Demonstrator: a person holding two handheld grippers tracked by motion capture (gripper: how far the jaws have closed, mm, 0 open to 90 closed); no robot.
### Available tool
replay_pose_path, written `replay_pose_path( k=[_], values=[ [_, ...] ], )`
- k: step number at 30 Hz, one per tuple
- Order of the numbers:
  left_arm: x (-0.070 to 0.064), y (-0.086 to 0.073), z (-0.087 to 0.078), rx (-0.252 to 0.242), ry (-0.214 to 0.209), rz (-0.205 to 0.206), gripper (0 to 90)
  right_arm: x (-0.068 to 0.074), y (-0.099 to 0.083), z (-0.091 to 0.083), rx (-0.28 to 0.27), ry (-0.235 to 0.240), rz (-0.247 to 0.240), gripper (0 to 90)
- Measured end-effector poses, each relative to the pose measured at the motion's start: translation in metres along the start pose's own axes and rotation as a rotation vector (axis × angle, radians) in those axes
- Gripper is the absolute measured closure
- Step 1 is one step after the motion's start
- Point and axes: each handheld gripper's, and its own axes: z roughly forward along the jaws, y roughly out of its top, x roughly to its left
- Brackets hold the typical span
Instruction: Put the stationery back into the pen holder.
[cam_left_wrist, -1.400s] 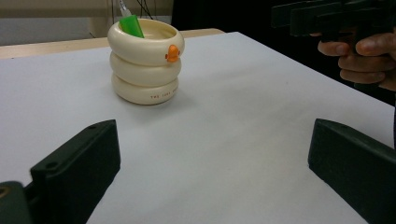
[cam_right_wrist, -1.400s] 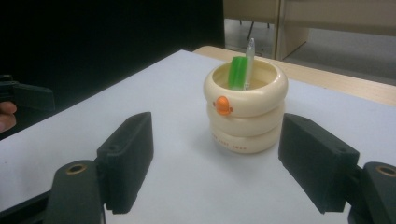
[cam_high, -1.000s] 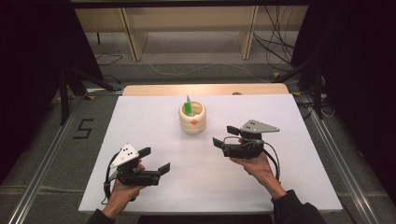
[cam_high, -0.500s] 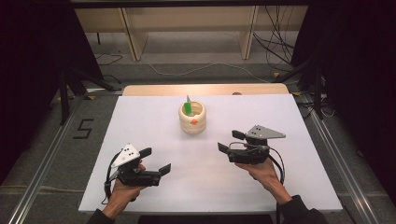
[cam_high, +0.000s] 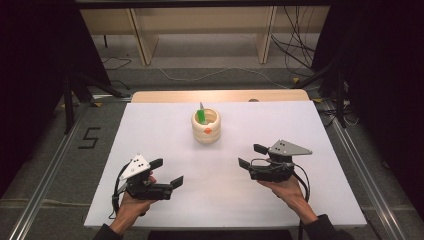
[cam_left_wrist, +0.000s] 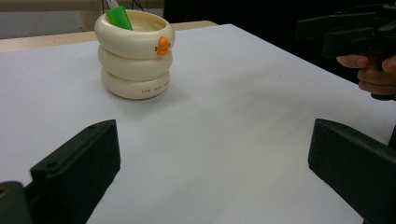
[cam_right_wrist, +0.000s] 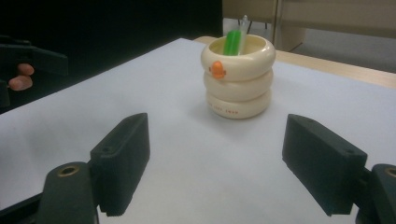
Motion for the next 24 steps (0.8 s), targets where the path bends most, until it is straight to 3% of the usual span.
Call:
replay_pose_path(
  k=[24],
  values=[
    [-0.001,-0.001,0.001,0.008,-0.005,0.009,1.8,-0.003,-0.026,-0.03,-0.002,-0.04,0.021,21.2]
  ],
)
